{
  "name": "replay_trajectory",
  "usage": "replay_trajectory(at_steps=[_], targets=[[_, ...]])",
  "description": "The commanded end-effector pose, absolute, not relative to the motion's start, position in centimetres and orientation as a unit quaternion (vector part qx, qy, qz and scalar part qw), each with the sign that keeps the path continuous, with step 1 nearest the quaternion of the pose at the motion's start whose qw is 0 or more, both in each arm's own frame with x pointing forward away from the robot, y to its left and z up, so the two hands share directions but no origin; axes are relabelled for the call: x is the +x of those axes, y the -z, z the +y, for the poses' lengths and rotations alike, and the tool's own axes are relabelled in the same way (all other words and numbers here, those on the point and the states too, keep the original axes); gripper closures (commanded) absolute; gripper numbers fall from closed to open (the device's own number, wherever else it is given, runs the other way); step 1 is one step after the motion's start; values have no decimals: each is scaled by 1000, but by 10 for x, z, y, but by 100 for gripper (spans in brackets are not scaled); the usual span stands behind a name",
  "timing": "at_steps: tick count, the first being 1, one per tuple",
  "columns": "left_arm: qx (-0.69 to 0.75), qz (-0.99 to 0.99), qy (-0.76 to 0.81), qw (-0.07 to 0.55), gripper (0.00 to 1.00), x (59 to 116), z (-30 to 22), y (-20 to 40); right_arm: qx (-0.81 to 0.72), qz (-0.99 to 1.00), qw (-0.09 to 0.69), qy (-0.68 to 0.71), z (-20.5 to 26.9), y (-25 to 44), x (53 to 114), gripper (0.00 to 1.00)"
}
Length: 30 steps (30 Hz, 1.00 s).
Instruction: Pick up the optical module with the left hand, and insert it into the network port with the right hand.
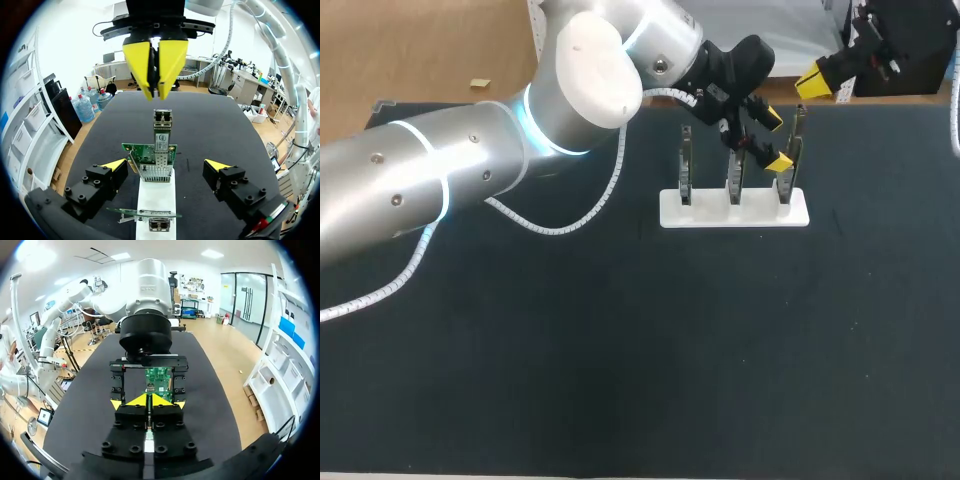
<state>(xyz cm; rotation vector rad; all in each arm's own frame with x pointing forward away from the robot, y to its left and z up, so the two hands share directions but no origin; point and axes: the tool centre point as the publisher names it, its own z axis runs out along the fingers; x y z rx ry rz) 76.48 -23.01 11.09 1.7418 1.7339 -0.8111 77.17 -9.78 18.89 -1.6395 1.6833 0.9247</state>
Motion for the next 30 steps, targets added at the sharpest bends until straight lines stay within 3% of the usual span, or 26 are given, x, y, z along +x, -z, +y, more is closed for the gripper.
replay_trajectory(at_steps=[1,30], targets=[[648,645,301,270,0,767,-231,-112,-620,635,299,-351,-96,-186,775,100],[648,645,301,270,0,767,-231,-112,-616,654,259,-356,-101,-155,772,100]])
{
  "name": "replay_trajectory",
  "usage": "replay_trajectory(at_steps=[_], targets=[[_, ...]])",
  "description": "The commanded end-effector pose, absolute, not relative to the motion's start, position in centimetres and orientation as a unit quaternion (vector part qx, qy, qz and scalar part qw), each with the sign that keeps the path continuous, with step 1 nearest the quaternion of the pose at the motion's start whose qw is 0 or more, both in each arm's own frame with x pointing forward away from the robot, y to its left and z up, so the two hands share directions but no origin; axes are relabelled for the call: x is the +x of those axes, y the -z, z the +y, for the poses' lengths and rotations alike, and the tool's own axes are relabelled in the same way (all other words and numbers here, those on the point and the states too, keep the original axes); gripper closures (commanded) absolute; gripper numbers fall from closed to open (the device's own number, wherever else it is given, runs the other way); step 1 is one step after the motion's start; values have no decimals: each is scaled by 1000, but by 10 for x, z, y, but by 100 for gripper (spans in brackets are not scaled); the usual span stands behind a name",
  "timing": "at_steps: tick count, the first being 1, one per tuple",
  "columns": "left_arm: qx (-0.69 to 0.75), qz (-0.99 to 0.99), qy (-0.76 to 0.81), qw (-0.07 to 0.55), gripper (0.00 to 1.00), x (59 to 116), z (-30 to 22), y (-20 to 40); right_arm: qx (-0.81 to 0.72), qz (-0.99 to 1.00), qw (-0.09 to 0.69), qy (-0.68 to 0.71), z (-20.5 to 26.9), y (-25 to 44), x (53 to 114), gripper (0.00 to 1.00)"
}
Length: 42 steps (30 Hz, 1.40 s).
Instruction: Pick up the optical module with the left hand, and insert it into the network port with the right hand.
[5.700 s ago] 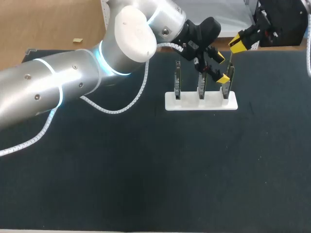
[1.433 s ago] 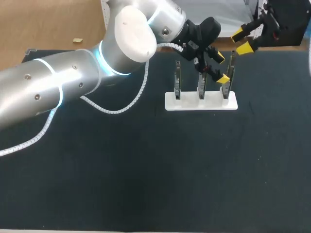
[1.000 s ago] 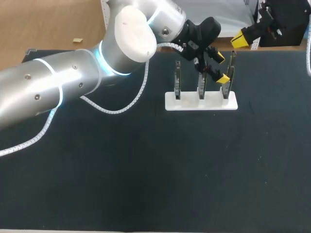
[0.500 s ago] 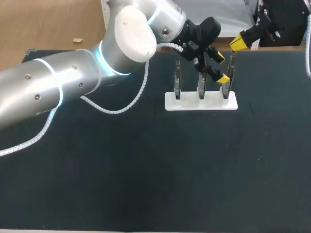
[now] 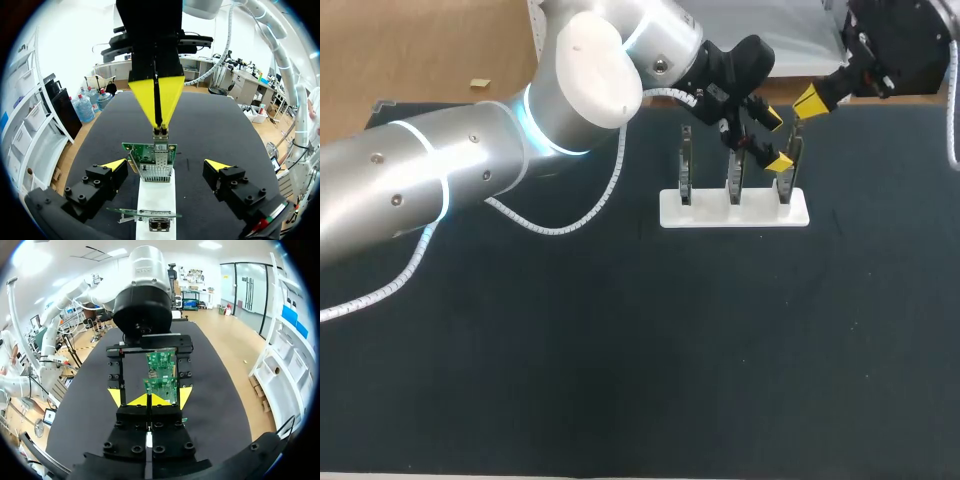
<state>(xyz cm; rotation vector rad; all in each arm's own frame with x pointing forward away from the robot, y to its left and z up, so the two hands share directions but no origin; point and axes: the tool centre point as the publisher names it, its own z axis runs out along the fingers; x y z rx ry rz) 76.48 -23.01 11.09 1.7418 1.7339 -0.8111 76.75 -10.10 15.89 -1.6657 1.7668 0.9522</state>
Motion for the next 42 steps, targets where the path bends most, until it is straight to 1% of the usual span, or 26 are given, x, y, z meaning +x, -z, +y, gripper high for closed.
replay_trajectory(at_steps=[1,26,31,42], targets=[[648,645,301,270,0,767,-231,-112,-616,654,259,-356,-101,-154,772,100],[648,645,301,270,0,767,-231,-112,-603,671,225,-368,-104,-124,765,100],[648,645,301,270,0,767,-231,-112,-598,666,244,-373,-103,-131,767,100],[648,645,301,270,0,767,-231,-112,-600,648,293,-366,-104,-168,775,100]])
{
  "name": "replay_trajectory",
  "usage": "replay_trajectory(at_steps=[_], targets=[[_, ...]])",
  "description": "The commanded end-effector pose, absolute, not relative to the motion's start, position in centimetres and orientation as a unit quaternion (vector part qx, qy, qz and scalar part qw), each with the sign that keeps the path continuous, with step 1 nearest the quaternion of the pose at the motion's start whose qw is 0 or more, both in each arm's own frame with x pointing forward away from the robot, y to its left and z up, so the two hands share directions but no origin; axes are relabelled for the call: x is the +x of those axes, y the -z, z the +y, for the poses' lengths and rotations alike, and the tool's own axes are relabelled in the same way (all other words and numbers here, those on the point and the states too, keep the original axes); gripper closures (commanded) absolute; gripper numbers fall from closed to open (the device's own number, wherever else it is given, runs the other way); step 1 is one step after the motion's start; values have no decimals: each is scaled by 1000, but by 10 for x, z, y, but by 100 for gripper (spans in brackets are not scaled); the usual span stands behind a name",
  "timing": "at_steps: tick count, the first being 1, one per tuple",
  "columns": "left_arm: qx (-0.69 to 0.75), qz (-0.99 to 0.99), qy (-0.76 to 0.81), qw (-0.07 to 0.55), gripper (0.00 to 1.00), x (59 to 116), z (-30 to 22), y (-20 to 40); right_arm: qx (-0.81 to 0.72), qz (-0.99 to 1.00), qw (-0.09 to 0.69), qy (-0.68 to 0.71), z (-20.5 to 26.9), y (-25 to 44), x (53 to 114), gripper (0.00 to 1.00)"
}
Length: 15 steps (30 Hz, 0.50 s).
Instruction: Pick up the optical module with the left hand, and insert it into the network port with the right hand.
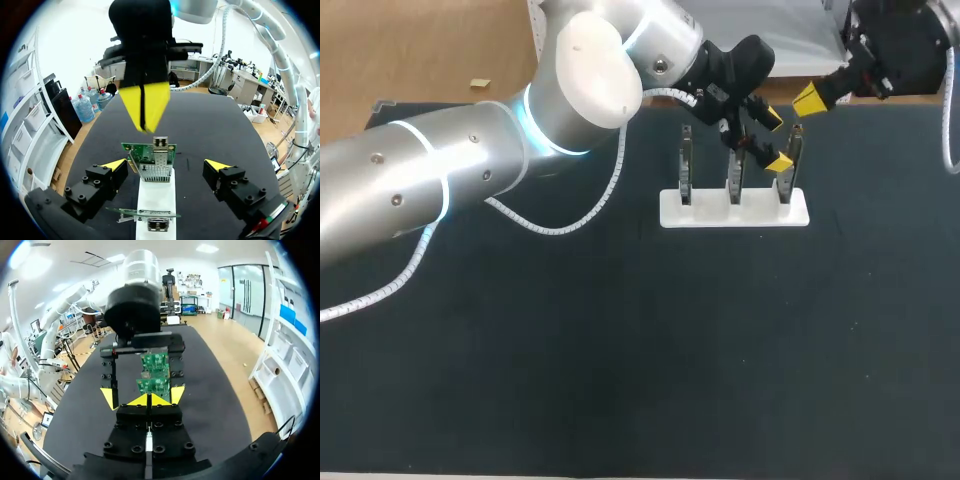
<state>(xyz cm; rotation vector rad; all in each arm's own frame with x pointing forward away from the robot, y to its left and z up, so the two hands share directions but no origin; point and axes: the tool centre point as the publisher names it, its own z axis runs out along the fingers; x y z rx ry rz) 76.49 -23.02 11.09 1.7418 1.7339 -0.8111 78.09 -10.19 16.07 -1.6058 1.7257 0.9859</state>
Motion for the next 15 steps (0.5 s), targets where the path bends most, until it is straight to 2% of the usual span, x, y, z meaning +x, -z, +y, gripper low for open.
replay_trajectory(at_steps=[1,15], targets=[[648,645,301,270,0,767,-231,-112,-601,648,295,-363,-105,-168,776,100],[645,633,280,324,0,781,-217,-162,-601,643,319,-351,-108,-181,776,100]])
